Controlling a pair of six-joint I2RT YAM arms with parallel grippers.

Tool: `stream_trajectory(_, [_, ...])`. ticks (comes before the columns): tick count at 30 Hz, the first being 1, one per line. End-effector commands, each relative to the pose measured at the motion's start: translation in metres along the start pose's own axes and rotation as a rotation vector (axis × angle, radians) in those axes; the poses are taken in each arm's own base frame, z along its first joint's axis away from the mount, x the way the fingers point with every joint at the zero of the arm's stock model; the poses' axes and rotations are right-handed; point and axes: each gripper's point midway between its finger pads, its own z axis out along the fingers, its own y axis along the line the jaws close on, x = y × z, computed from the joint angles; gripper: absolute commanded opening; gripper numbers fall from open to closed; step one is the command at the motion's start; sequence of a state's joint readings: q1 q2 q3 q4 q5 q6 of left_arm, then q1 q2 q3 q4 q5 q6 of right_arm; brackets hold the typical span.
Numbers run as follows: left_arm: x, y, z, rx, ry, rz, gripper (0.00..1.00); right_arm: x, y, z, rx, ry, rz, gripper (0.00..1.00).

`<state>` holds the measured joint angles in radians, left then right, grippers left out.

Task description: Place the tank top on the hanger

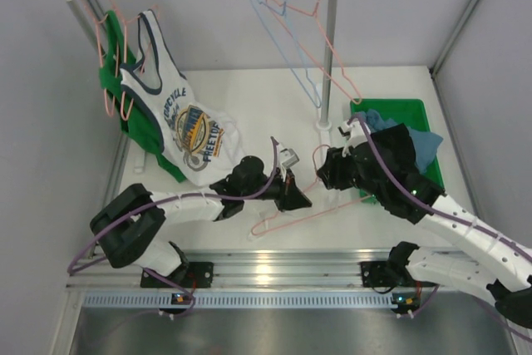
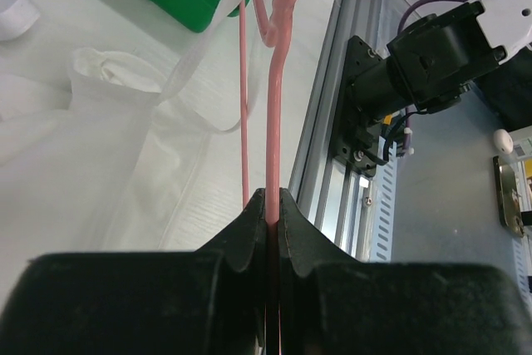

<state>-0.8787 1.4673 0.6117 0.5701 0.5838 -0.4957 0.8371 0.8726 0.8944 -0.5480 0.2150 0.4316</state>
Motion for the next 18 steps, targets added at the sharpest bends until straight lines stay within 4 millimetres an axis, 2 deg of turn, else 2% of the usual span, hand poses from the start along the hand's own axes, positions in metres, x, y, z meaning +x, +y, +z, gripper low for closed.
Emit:
stream_trajectory(1, [-0.026, -0.013, 0.006, 0.058, -0.057, 0.082, 0.00, -0.011, 0.014, 0.009, -0.040, -0.040, -0.030, 0.45])
stream_trajectory(8, [-0.027, -0.012, 0.008, 0.050, -0.049, 0.084, 0.00, -0.002, 0.013, 0.027, 0.007, -0.006, -0.062, 0.42])
stream_trajectory(11, [-0.026, -0.011, 0.008, 0.050, -0.042, 0.077, 0.00, 0.000, 0.010, 0.032, 0.034, 0.004, -0.070, 0.37])
stream_trajectory(18, [-0.025, -0.010, 0.009, 0.047, -0.038, 0.073, 0.00, 0.007, 0.011, 0.041, 0.059, 0.016, -0.089, 0.34])
